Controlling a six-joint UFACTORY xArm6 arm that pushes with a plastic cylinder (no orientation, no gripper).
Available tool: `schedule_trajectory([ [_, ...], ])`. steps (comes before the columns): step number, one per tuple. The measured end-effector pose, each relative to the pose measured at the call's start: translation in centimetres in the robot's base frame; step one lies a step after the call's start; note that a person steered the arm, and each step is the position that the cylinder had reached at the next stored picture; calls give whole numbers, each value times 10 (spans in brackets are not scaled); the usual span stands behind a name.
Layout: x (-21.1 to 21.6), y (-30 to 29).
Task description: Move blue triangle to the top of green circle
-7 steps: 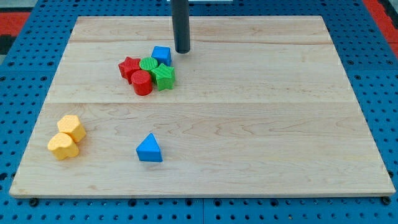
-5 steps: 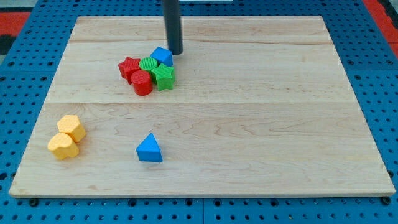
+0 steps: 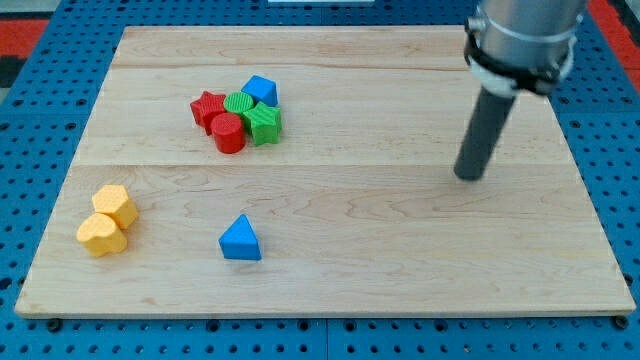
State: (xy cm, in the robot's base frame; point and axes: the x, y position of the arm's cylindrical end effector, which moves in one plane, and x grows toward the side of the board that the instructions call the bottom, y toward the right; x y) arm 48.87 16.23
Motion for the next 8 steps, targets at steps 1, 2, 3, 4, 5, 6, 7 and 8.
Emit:
schedule_trajectory([
  [1, 73, -2],
  [2, 128, -23],
  [3, 126, -99],
  [4, 120, -180],
  [5, 101, -225],
  [6, 66, -255],
  [7, 31, -266],
  [8, 23, -246],
])
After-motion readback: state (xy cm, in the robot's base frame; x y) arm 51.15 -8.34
